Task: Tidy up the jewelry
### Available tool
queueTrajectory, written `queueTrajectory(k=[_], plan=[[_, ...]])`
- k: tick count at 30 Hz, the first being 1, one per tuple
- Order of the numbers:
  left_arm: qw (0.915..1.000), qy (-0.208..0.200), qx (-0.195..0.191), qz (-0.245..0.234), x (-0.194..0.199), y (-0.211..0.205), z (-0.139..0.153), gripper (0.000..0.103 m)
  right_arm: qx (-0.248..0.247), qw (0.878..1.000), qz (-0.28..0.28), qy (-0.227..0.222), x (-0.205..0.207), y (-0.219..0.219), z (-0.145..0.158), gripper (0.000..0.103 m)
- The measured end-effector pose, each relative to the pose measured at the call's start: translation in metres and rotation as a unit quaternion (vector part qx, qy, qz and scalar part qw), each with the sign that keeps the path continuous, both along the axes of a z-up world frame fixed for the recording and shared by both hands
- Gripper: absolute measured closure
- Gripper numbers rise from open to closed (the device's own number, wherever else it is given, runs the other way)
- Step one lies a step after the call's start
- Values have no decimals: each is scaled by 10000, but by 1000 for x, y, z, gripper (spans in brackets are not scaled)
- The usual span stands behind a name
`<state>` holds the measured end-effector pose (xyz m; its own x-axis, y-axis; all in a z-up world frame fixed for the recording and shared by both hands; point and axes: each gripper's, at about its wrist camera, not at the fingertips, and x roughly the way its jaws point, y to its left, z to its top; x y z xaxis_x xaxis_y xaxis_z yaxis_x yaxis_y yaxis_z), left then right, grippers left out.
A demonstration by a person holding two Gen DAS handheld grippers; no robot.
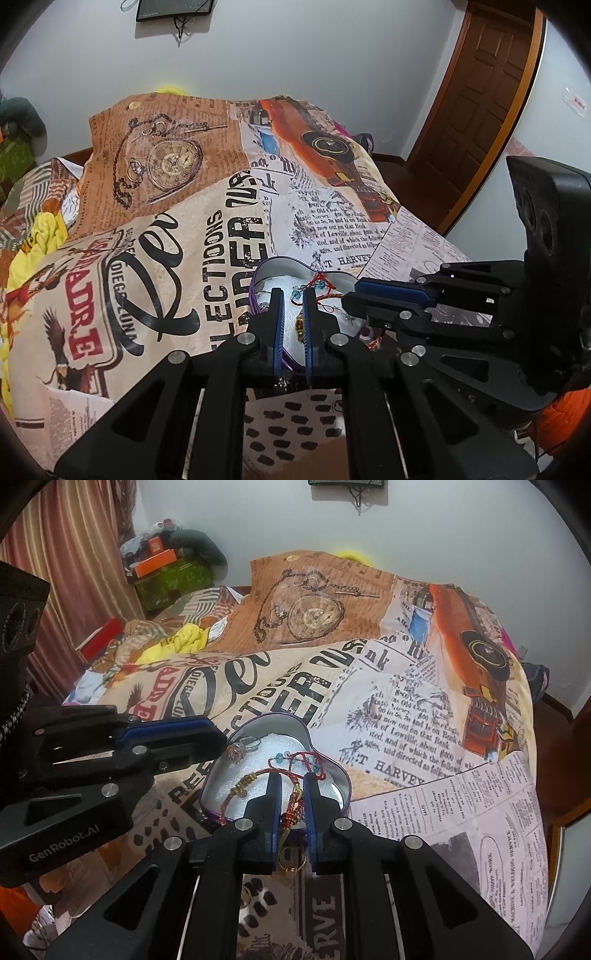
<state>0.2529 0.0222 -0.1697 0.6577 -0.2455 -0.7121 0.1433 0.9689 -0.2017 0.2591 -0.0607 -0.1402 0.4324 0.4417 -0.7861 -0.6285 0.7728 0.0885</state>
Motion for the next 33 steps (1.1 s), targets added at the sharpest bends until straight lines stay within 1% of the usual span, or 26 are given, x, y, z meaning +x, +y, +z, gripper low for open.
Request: queueTrajectory(k=[1,3,5,7,10,17,19,21,26,31,33], plan=[[10000,-15,27,4,-1,0,1,92,-2,10000,-4,-15,-1,-1,2,91],[9999,-65,88,21,-7,0,5,84,2,10000,-4,-44,-4,-2,5,87],[9998,-110,142,56,-13,0,9,82,3,9999,-21,-103,-7,-3,9,78],[9998,-125,161,90,-17,3,12,82,-12,9998,-56,-207,-10,-4,13,71],[9996,-145,164,154,-23,6,15,82,-46,9994,-91,-315,-14,-6,18,70],[9993,-184,185,260,-38,13,24,82,0,9992,-138,-369,-25,-11,26,70],[9993,-173,200,260,-42,13,24,80,15,9992,-152,-364,-29,-14,27,70],[9993,-158,214,253,-47,12,24,75,17,9993,-167,-345,-32,-16,27,70],[9994,-67,277,193,-58,7,18,73,-31,9997,-175,-187,-42,-21,17,70],[9993,141,299,178,-65,4,4,73,-129,9998,-129,62,-49,-22,-1,70],[9992,249,250,193,-66,5,-3,73,-148,9997,-106,174,-50,-22,-7,70]])
